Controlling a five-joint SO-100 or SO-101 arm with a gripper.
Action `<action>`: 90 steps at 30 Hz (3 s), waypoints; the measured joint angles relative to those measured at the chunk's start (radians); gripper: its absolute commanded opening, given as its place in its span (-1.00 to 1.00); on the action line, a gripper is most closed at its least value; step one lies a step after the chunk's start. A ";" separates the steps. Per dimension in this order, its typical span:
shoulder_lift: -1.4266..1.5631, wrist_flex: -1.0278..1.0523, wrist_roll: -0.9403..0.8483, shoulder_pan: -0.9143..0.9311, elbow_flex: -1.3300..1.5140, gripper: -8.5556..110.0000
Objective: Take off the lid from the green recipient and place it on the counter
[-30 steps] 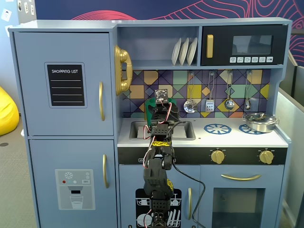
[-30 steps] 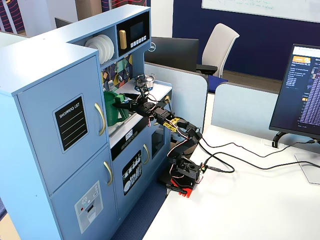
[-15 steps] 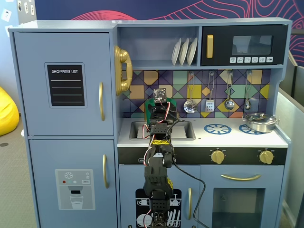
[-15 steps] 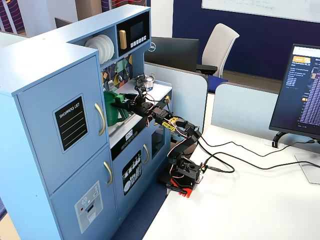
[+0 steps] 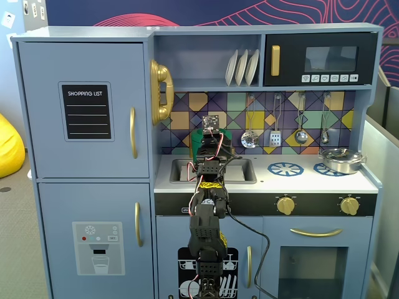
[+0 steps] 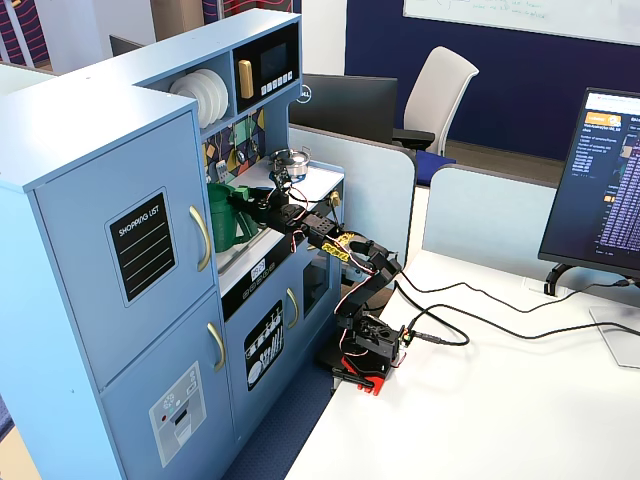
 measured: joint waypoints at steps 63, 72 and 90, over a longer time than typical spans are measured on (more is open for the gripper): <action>-0.253 -0.387 0.025 0.497 0.232 -0.86; -0.259 -0.387 0.014 0.499 0.238 -0.47; -0.118 -0.319 0.115 0.503 0.236 -0.19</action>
